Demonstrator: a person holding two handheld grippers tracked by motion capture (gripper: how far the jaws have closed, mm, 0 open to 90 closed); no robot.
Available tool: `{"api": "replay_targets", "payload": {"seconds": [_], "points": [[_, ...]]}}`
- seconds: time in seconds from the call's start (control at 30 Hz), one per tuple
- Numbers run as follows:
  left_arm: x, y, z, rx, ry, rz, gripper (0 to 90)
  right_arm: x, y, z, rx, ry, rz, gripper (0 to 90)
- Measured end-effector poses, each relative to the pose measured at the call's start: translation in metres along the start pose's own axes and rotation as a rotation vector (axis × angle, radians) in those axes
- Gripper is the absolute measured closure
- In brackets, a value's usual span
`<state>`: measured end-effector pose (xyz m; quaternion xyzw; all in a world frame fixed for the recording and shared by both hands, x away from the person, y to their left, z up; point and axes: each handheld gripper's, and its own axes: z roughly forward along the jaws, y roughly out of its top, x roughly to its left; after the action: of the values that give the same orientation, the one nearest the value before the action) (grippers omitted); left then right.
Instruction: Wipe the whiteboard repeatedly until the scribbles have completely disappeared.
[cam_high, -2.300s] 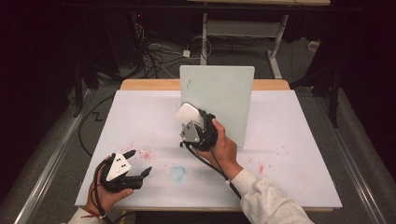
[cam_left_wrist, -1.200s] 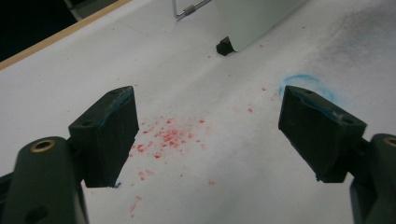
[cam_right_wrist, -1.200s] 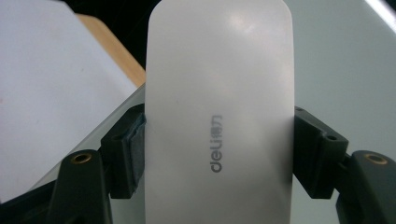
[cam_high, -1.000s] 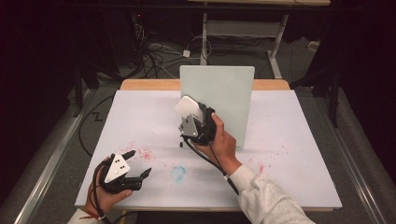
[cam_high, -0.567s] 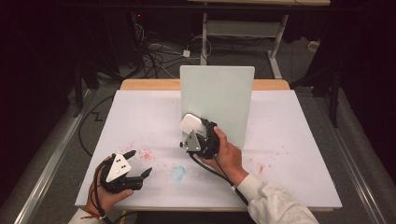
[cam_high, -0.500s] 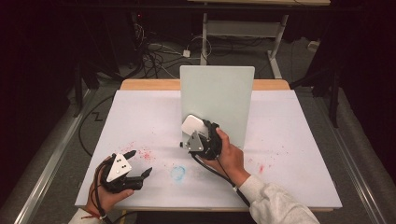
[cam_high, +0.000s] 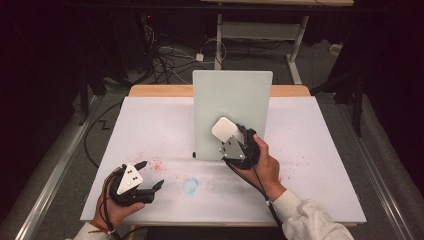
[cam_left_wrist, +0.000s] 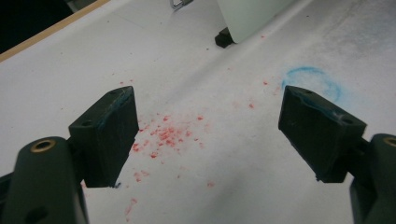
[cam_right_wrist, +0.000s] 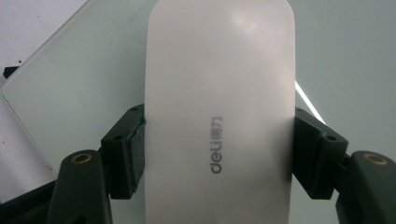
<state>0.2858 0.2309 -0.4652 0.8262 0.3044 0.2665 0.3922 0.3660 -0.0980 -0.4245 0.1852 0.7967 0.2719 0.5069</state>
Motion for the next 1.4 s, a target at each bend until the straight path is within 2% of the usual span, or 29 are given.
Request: {"api": "replay_targets", "payload": {"seconds": [0.27, 0.43, 0.53, 0.57, 0.67, 0.77, 0.8, 0.83, 1.03, 1.17, 1.27, 1.37, 1.4], "points": [[0.0, 0.0, 0.0, -0.001, -0.001, 0.0, 19.1, -0.004, -0.002, -0.01, -0.027, 0.008, 0.002, 30.7], [0.0, -0.001, 0.0, 0.001, -0.001, 0.003, 19.1, -0.009, -0.006, -0.014, -0.03, 0.04, 0.009, 30.7], [0.0, -0.001, 0.001, 0.01, -0.005, -0.01, 19.1, -0.012, -0.008, -0.017, -0.045, 0.054, 0.031, 30.7], [0.001, -0.001, 0.001, 0.005, -0.001, 0.002, 19.1, -0.014, -0.009, -0.018, -0.047, 0.061, 0.032, 30.7], [0.001, -0.002, 0.002, 0.009, -0.001, 0.005, 19.1, -0.017, -0.013, -0.02, -0.052, 0.076, 0.055, 30.7], [0.002, -0.002, 0.003, 0.013, -0.003, 0.003, 19.1, -0.022, -0.017, -0.023, -0.057, 0.093, 0.066, 30.7], [0.001, -0.003, 0.003, 0.021, -0.007, -0.009, 19.2, -0.023, -0.019, -0.024, -0.061, 0.103, 0.067, 30.7], [0.002, -0.003, 0.003, 0.016, -0.003, 0.0, 19.2, -0.025, -0.02, -0.025, -0.061, 0.106, 0.071, 30.7], [0.002, -0.003, 0.003, 0.019, -0.001, 0.002, 19.1, -0.034, -0.031, -0.031, -0.057, 0.134, 0.101, 30.7], [0.002, -0.004, 0.004, 0.027, -0.003, -0.011, 19.1, -0.038, -0.038, -0.035, -0.048, 0.144, 0.115, 30.7], [0.003, -0.004, 0.004, 0.026, -0.004, -0.01, 19.2, -0.041, -0.043, -0.038, -0.054, 0.147, 0.127, 30.7], [0.003, -0.004, 0.005, 0.028, -0.001, 0.008, 19.1, -0.046, -0.047, -0.041, -0.058, 0.158, 0.144, 30.7], [0.003, -0.004, 0.005, 0.036, -0.006, -0.002, 19.1, -0.047, -0.048, -0.041, -0.057, 0.16, 0.148, 30.7]]}}
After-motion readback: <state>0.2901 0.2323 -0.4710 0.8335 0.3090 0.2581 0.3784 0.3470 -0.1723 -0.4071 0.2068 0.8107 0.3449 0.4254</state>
